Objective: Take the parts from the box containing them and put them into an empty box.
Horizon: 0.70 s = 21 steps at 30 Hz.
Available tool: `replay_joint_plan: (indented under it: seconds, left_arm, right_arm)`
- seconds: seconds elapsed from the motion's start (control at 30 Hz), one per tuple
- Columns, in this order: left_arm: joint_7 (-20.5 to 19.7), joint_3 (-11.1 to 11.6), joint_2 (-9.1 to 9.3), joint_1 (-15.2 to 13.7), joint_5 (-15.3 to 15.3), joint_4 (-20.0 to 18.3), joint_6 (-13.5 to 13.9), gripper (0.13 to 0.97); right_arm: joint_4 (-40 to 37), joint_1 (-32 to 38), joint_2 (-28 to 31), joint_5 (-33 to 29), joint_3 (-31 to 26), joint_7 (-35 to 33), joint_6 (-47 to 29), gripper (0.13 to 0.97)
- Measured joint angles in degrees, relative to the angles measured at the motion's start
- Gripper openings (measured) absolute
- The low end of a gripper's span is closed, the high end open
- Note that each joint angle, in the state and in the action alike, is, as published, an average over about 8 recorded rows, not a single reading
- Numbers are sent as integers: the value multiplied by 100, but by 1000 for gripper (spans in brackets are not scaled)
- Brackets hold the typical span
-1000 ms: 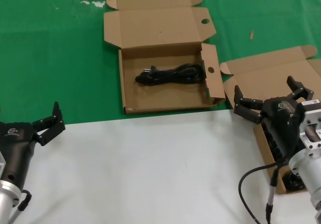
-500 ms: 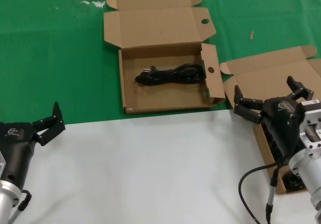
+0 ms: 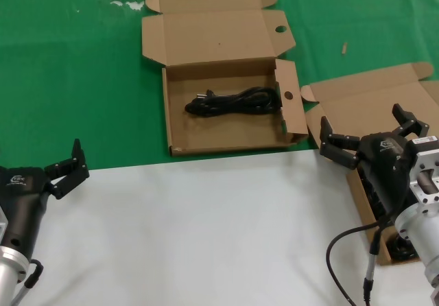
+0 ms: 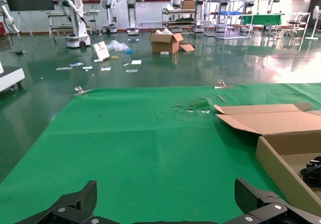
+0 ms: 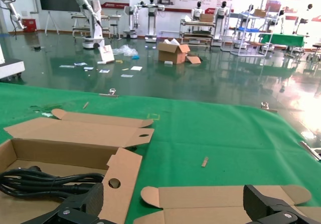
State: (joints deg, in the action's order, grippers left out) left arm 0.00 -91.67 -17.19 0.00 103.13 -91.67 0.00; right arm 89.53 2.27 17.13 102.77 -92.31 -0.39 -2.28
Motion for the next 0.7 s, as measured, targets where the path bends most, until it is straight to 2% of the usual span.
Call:
replay_joint_plan:
  seconds: [0.7]
  left_arm:
    - [0, 0, 0, 0, 0, 0, 0, 966]
  right_arm:
    - [0, 0, 0, 0, 0, 0, 0, 966]
